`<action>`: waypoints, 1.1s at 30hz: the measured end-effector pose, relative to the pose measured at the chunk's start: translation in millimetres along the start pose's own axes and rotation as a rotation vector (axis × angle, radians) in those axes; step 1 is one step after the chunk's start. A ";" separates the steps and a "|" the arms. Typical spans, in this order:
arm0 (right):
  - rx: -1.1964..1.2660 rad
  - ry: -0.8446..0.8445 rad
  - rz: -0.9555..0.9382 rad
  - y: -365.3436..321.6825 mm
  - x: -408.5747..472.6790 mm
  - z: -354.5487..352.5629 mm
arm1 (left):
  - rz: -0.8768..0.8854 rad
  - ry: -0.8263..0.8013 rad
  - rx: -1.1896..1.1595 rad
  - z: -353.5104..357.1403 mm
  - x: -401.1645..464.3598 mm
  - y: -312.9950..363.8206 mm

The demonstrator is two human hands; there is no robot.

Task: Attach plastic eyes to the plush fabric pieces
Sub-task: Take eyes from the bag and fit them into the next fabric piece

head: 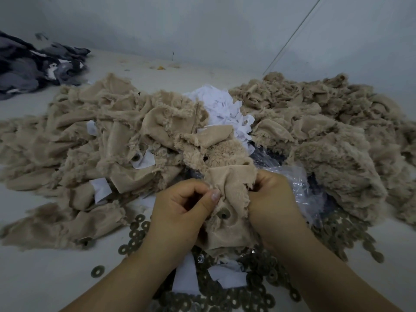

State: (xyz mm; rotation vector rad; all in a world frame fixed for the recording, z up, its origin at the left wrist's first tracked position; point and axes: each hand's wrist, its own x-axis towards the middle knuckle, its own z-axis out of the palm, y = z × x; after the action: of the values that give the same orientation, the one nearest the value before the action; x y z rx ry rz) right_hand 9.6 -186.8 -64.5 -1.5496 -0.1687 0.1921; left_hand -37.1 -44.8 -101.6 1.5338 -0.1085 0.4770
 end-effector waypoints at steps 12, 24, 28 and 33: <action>-0.041 -0.042 -0.015 -0.5 0.2 -0.4 | 0.026 0.066 0.109 0.0 -1.0 0.5; 0.065 -0.046 0.065 4.0 1.7 -0.6 | -0.005 0.039 0.046 0.4 -0.9 1.2; 0.139 -0.024 0.082 7.2 2.5 2.2 | -0.020 0.049 -0.038 -2.0 0.0 2.9; 0.209 -0.032 0.132 6.6 2.3 1.7 | -0.005 0.082 -0.058 -0.4 -1.5 6.1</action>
State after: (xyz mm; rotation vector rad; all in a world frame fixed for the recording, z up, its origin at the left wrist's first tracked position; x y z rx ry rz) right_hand 11.3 -184.5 -71.1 -1.3508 -0.0688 0.3281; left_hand -40.8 -44.9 -96.6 1.4559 -0.0541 0.5280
